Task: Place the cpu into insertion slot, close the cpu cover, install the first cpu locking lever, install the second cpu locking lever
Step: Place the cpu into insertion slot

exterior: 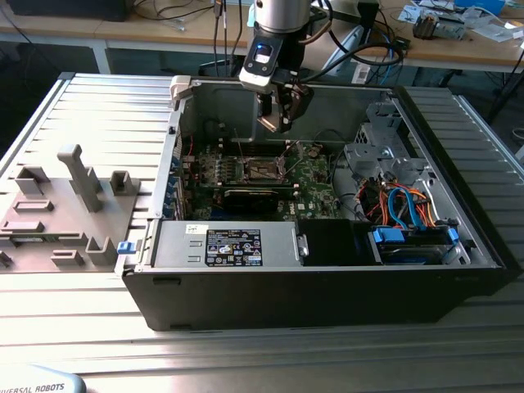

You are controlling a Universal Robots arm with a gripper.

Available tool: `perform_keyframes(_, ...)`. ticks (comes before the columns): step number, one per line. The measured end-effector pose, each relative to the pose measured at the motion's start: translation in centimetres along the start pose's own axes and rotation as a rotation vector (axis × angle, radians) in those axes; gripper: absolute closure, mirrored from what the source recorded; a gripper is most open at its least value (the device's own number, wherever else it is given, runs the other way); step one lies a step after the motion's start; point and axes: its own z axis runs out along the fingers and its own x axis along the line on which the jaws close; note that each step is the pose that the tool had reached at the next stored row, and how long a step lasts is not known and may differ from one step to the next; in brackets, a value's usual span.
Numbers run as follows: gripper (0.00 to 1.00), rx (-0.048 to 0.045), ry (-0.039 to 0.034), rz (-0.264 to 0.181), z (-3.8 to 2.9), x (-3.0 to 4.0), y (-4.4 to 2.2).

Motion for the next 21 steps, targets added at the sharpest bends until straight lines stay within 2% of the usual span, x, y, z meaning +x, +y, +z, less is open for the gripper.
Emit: perform_keyframes(21,0.46,-0.0002,-0.0011,0.012,0.06,0.0,-0.01)
